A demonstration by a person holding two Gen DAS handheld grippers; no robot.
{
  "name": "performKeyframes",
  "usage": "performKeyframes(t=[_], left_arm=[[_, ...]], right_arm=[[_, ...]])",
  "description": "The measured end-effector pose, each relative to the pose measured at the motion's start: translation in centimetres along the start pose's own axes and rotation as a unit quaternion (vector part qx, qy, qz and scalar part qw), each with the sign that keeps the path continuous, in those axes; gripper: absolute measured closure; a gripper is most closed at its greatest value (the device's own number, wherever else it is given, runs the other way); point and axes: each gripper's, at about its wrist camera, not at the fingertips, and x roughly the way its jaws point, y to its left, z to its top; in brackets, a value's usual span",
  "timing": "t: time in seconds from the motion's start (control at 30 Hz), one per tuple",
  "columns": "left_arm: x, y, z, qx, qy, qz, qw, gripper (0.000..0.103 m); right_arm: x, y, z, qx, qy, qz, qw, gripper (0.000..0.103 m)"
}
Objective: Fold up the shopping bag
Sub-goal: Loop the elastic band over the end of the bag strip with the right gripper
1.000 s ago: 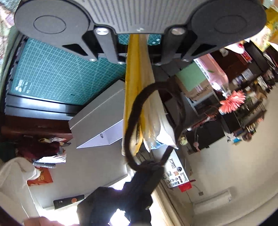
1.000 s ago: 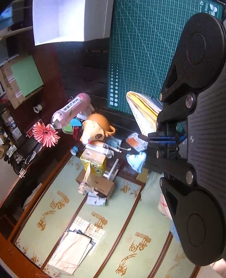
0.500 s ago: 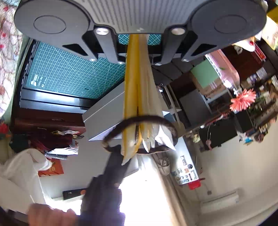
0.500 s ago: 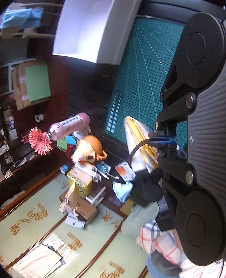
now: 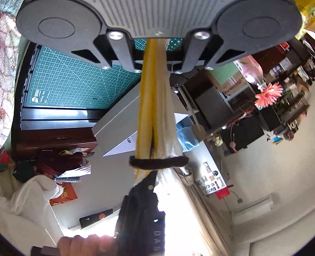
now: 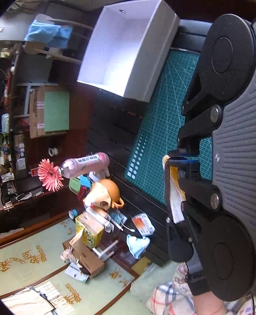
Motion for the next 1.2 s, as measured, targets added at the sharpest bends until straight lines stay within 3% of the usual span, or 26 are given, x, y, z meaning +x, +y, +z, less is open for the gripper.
performKeyframes(t=[0.33,0.63,0.83,1.2], left_arm=[[-1.0,-1.2,0.0,0.049,-0.043,0.024,0.9976,0.097],[-1.5,-2.1,-0.2,0.078,-0.072,0.025,0.9941,0.097],[-1.7,-3.2,-0.5,0.111,-0.087,0.02,0.9899,0.097],[-2.0,-3.9,-0.4,0.116,-0.104,0.015,0.9876,0.098]], right_arm=[[-0.5,-1.4,0.2,0.022,-0.017,-0.008,1.0,0.101],[0.1,-5.3,0.5,0.077,0.017,0.067,0.995,0.101],[0.2,-5.5,0.6,0.042,0.028,0.086,0.995,0.101],[2.0,-6.6,1.2,-0.005,0.08,0.12,0.99,0.101]])
